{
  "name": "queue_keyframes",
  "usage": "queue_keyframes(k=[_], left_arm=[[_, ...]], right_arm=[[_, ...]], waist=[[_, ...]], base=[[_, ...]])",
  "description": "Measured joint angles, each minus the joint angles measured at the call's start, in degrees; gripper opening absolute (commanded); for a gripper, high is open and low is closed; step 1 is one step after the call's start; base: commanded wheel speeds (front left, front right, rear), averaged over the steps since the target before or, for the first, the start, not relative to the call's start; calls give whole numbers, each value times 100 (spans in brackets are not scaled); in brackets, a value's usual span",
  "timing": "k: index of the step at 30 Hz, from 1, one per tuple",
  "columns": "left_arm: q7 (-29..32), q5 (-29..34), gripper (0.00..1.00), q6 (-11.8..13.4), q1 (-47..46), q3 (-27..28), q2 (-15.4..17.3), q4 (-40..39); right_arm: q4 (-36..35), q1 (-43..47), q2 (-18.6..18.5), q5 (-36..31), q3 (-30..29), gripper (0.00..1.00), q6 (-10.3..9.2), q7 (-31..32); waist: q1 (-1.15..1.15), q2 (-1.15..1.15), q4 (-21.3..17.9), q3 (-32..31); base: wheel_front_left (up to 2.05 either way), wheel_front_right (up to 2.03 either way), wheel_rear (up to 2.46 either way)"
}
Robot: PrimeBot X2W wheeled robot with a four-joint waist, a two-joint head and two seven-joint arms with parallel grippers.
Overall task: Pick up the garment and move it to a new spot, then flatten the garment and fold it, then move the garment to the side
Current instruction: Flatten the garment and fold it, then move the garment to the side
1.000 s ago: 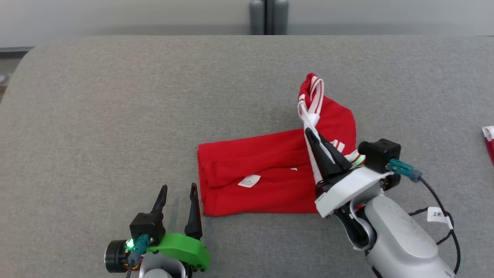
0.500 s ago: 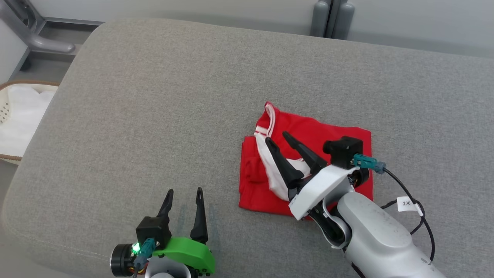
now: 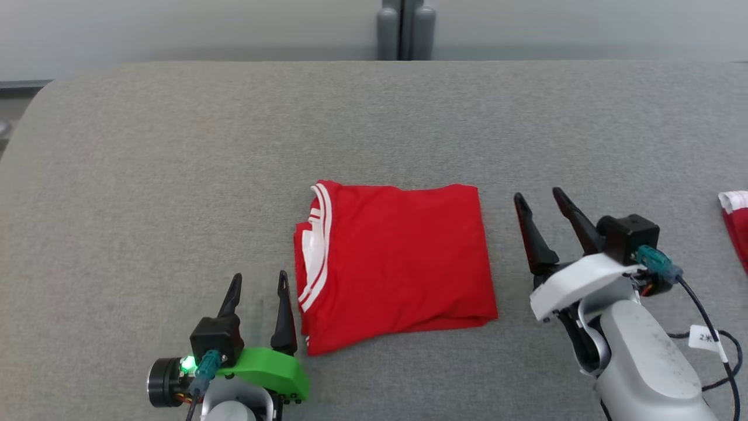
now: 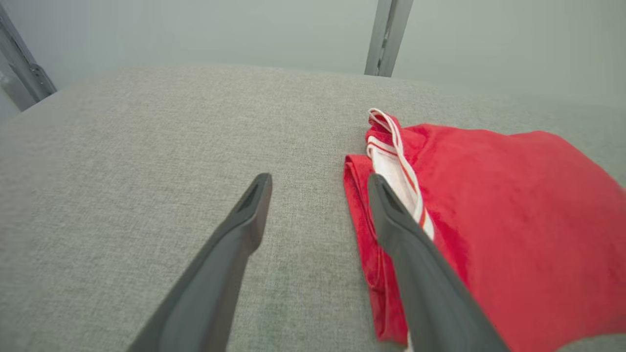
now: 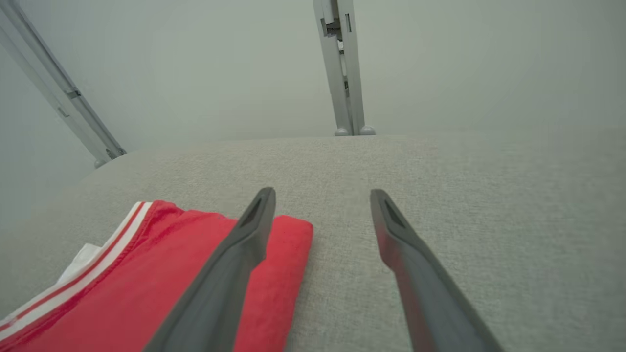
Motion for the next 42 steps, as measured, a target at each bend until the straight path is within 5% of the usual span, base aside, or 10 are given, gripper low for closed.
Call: queue_keyframes(k=[10, 21, 32, 42], left_arm=[[0, 459, 100, 93, 109, 236, -5, -7], [0, 667, 100, 68, 687, 400, -2, -182], [0, 628, 100, -85, 666, 280, -2, -187], [0, 441, 100, -199, 340, -88, -1, -248]], right_arm=[[-237, 907, 76, -946, -723, 100, 0, 0], [-236, 1562, 152, -961, -824, 100, 0, 0], [-98, 1367, 148, -840, -480, 100, 0, 0], [876, -203, 154, -493, 196, 100, 0, 1]], waist=[[0, 0, -773, -189], [0, 0, -957, -592], [0, 0, -792, -503], [0, 0, -209, -111]], base=[[0, 0, 0], [0, 0, 0], [0, 0, 0], [0, 0, 0]])
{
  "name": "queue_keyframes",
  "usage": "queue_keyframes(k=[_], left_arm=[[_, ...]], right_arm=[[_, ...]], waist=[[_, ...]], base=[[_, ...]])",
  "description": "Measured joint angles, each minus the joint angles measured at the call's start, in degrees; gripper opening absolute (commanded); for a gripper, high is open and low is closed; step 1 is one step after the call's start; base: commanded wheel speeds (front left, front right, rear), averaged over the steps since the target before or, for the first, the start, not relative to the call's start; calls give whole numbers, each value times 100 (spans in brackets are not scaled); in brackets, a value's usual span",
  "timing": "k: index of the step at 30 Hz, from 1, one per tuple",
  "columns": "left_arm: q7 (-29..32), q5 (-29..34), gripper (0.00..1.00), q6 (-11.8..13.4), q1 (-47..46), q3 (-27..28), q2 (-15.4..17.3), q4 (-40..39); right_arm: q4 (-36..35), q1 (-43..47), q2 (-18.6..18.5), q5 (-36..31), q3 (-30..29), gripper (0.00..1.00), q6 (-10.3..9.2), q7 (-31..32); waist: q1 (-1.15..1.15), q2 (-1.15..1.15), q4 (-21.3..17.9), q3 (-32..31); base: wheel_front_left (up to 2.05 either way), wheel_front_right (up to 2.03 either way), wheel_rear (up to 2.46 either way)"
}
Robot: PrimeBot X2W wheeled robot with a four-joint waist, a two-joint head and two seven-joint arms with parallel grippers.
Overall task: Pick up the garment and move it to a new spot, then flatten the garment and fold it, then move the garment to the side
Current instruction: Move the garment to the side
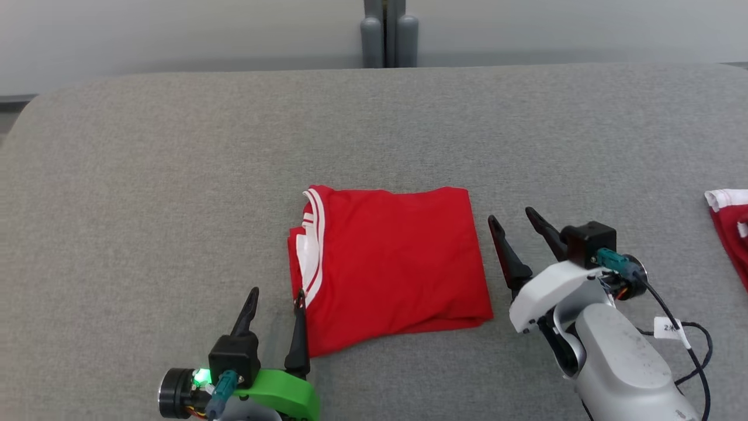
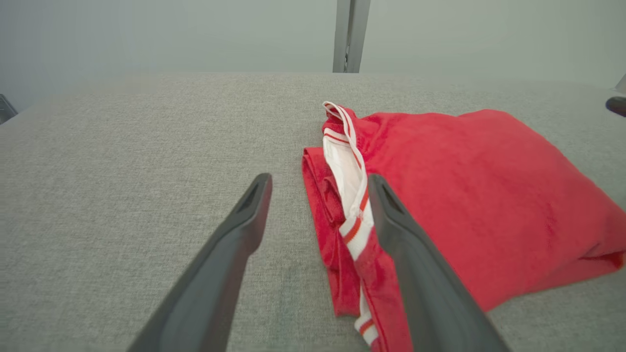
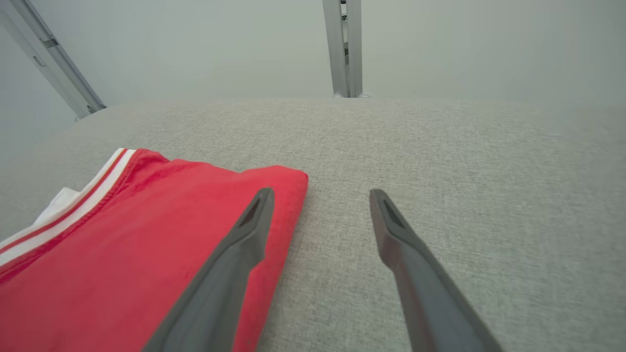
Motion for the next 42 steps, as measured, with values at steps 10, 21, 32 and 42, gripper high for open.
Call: queue_keyframes(k=[10, 21, 32, 42], left_arm=[[0, -47, 100, 3, -20, -120, 1, 1], [0, 56, 100, -36, -13, 78, 1, -30], [0, 166, 100, -181, -275, 99, -2, 90], [0, 207, 100, -255, -353, 53, -5, 187]], right_arm=[[1562, -526, -16, 649, 867, 14, -5, 218], [1964, -701, 49, 877, 805, 0, 37, -44], [1512, -392, -130, 667, 294, 0, 10, -16], [1374, -182, -66, 638, 235, 0, 2, -14]], waist=[[0, 0, 618, 256], [0, 0, 210, 354], [0, 0, -1191, 298], [0, 0, -2553, 277]], base=[[0, 0, 0], [0, 0, 0], [0, 0, 0], [0, 0, 0]])
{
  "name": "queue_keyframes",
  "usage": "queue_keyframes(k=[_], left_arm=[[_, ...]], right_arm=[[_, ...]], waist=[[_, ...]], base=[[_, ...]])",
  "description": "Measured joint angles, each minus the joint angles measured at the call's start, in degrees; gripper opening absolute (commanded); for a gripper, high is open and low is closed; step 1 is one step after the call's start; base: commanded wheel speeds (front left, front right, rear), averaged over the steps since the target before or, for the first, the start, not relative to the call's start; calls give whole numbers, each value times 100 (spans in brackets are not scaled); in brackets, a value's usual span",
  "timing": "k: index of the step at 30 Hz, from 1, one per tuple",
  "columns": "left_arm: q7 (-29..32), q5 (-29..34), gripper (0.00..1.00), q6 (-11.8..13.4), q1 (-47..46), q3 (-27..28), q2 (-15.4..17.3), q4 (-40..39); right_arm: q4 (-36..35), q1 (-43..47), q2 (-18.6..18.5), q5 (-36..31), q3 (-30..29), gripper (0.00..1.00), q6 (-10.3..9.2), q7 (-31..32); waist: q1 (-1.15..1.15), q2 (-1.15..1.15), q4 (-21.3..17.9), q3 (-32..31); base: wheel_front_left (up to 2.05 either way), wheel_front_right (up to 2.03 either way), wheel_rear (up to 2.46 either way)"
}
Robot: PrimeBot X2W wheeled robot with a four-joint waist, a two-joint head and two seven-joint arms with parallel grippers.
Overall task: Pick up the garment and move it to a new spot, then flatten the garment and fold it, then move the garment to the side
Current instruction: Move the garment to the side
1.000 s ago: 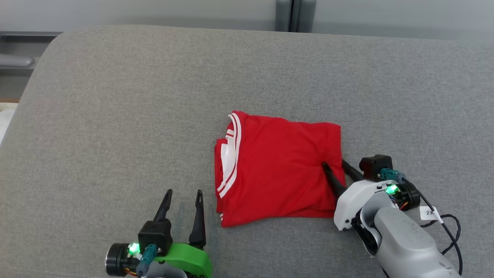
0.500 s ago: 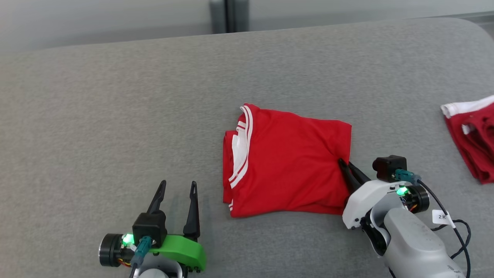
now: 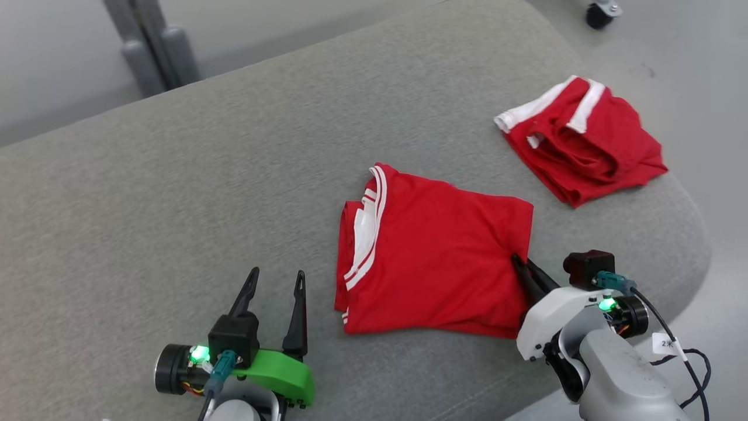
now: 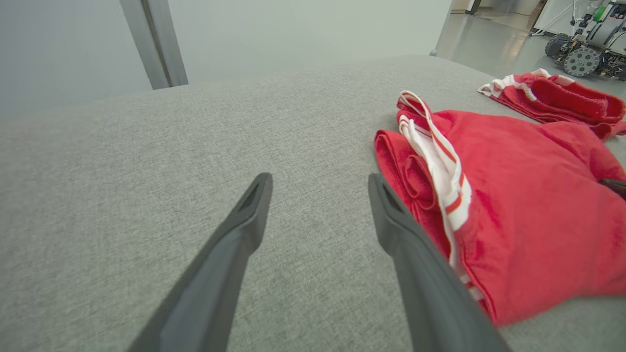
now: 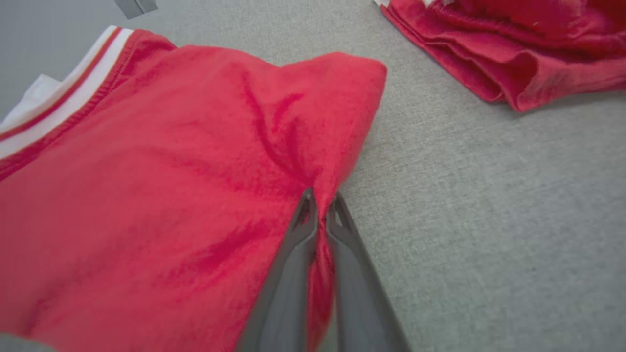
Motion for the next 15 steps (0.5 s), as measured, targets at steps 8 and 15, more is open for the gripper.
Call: queue_keyframes(k=[8, 15], left_arm=[[0, 96, 100, -98, -174, -79, -3, 42], [0, 233, 100, -145, -256, -11, -2, 172]], right_arm=[[-178, -54, -44, 32, 136, 0, 0, 0], [-277, -994, -506, 13, 825, 0, 0, 5]], waist=[[0, 0, -821, 78], [0, 0, -1029, 379]], base=[[0, 0, 0], [0, 0, 0]])
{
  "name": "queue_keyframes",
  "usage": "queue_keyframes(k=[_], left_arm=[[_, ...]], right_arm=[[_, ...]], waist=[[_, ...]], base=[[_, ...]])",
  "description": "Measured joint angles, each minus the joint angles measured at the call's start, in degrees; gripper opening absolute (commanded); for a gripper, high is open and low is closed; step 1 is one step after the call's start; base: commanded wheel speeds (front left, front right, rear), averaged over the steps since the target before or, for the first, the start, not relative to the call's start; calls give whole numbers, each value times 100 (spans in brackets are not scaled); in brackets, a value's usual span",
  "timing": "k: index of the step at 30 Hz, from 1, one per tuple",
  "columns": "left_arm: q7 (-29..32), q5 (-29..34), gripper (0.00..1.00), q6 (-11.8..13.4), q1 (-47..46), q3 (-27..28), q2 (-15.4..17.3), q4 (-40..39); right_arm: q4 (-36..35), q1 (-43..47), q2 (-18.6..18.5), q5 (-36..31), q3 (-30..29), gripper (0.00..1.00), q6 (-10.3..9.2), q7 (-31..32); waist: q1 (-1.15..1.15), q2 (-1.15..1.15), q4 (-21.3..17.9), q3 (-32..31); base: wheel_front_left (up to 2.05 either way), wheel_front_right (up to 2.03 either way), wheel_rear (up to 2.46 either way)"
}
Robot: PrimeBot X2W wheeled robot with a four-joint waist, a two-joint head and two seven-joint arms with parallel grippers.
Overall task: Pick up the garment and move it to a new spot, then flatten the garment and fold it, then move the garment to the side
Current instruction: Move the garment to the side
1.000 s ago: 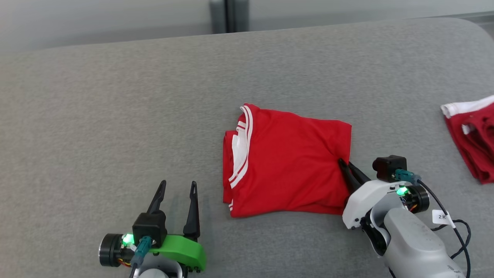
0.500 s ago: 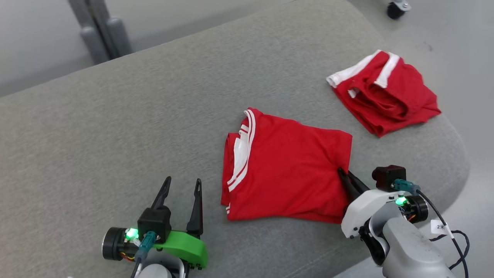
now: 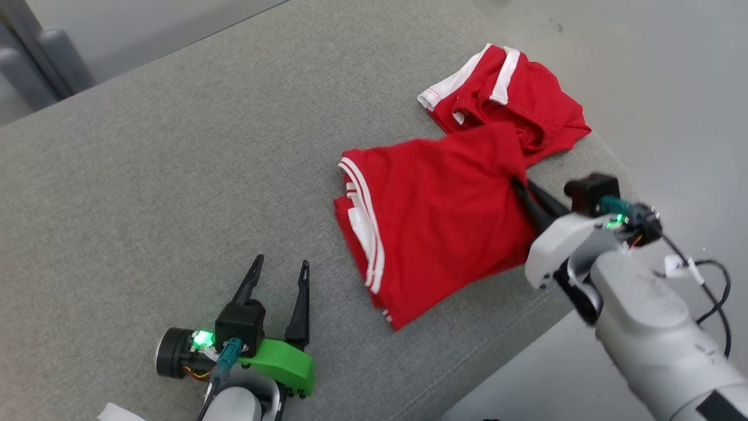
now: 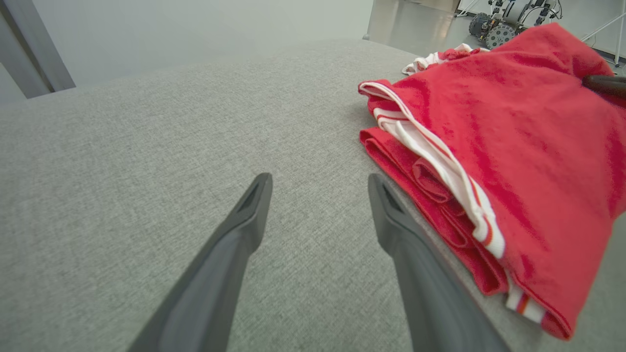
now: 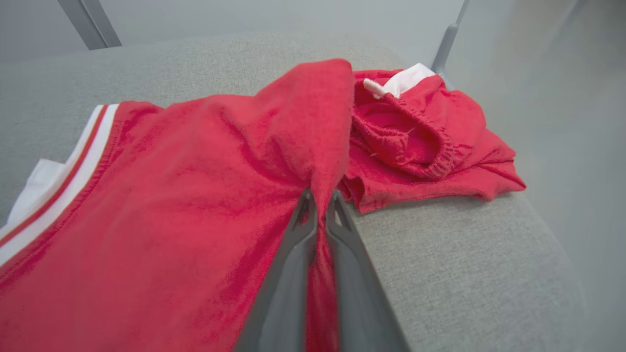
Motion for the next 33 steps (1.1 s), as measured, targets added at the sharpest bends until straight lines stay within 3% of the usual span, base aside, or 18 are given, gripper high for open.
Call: queue_keyframes(k=[6, 10, 11, 12, 13, 17, 22, 27, 33], left_arm=[[0, 216, 100, -66, -89, 108, -1, 33], [0, 274, 100, -108, -165, 148, 0, 48], [0, 275, 100, -108, -177, 147, 0, 44], [0, 276, 100, -109, -183, 143, 0, 41], [0, 282, 100, -108, -189, 144, 0, 42], [0, 286, 100, -88, -243, 163, -3, 30], [0, 253, 100, -21, -252, 215, -4, -3], [0, 238, 100, 53, -263, 294, -1, -51], [0, 218, 100, 156, -236, 463, 2, -143]], right_arm=[[485, -1276, -604, -111, 437, 0, 0, 107], [1162, -1967, -1042, -265, 322, 0, 0, 177], [1357, -2109, -1150, -298, 193, 9, 0, 163], [1505, -2218, -1251, -376, 97, 43, 0, 140], [1673, -2347, -1359, -520, -41, 100, 0, 100], [1945, -2586, -1511, -896, -675, 100, 0, 16], [859, -2237, -1287, -1329, -1604, 100, 0, 9], [-339, -1419, -643, -1603, -2280, 100, -1, 10], [-1466, -718, 124, -1464, -2444, 100, 0, 9]], waist=[[0, 0, 82, 260], [0, 0, 269, 378], [0, 0, 321, 407], [0, 0, 363, 430], [0, 0, 414, 460], [0, 0, 574, 560], [0, 0, 707, 599], [0, 0, 838, 516], [0, 0, 1071, 353]], base=[[0, 0, 0], [0, 0, 0], [0, 0, 0], [0, 0, 0], [0, 0, 0], [0, 0, 0], [0, 0, 0], [0, 0, 0], [0, 0, 0]])
